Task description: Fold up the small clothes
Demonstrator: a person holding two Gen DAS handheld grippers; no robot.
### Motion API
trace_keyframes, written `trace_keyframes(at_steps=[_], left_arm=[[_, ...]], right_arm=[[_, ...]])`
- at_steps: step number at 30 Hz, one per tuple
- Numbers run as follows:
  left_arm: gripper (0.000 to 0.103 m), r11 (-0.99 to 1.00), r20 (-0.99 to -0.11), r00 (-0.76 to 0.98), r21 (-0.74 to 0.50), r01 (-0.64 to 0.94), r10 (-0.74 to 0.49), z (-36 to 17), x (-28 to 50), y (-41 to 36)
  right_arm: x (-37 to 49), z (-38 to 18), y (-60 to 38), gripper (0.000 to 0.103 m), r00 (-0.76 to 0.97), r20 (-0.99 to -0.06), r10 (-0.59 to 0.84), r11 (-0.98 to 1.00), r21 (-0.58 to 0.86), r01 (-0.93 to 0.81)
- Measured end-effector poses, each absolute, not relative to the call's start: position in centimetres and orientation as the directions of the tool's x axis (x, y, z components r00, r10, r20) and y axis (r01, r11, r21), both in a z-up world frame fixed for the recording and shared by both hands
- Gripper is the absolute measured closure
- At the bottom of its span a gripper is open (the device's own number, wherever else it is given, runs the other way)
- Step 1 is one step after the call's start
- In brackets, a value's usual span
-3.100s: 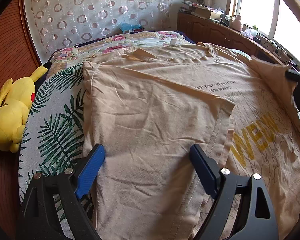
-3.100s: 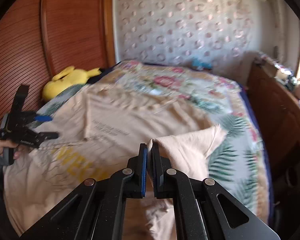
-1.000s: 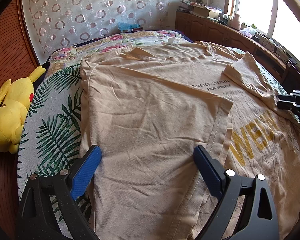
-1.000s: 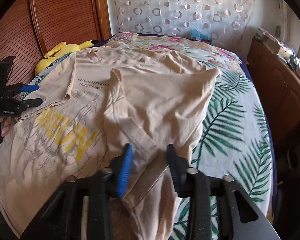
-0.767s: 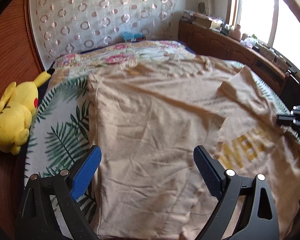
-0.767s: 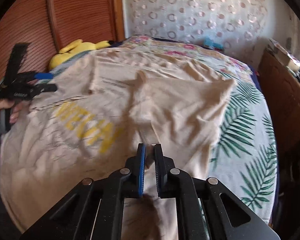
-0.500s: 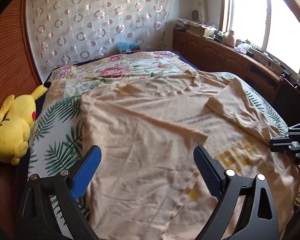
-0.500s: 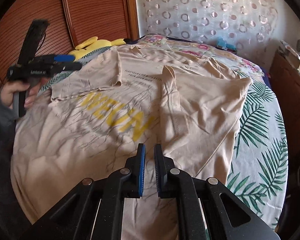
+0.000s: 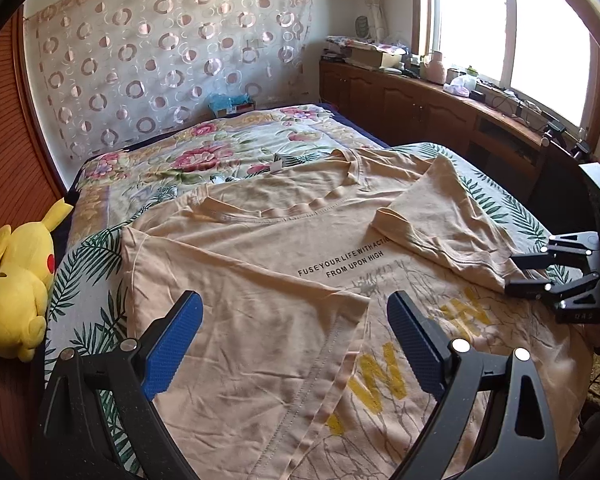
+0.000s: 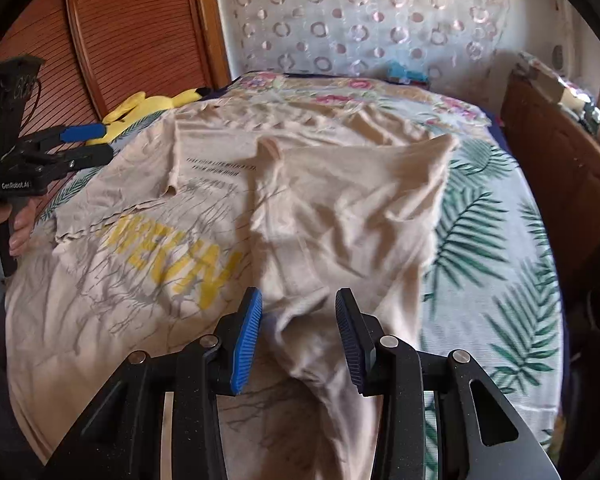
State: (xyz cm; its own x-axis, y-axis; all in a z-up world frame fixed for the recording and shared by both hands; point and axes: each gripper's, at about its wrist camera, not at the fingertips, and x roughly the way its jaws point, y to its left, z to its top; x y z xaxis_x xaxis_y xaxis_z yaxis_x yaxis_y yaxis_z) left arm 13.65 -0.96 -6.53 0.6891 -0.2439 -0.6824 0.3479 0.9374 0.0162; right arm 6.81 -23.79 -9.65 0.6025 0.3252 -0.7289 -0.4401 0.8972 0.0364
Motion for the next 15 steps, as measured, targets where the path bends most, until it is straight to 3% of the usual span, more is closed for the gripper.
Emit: trace_keyframes(at_steps=[2, 3, 10, 14, 15], left_arm=[[0.009, 0.937, -0.685, 0.688, 0.022, 0.347, -0.239, -6.5, 13.7, -1.0], [0.009, 0.938, -0.686, 0.688, 0.023, 0.346, -0.237, -6.5, 13.8, -1.0], [0.009, 0.938, -0.690, 0.683, 0.017, 0.346, -0.240, -6.4, 15.0, -1.6], [0.009, 0.930, -0.703, 0.668, 0.026, 0.366, -0.244, -6.4, 16.4, -2.8], [0.009, 0.929, -0.705, 0.664, 0.020, 0.370, -0.249, -6.3, 16.9, -3.3]], right_arm=[[6.7, -9.9, -23.0, 0.090, 0.597, -0.731, 0.331, 0.884, 0.019, -0.467], [6.5, -9.9, -22.6, 0.091, 0.600, -0.729, 0.330, 0.876, 0.001, -0.482], [5.5, -10.1, -22.2, 0.090, 0.590, -0.701, 0.401, 0.841, 0.027, -0.540], [5.4, -10.6, -22.6, 0.073, 0.557, -0.711, 0.429, 0.834, 0.075, -0.546], [5.2, -10.7, -22.6, 0.073, 0.553, -0.713, 0.432, 0.831, 0.075, -0.552]])
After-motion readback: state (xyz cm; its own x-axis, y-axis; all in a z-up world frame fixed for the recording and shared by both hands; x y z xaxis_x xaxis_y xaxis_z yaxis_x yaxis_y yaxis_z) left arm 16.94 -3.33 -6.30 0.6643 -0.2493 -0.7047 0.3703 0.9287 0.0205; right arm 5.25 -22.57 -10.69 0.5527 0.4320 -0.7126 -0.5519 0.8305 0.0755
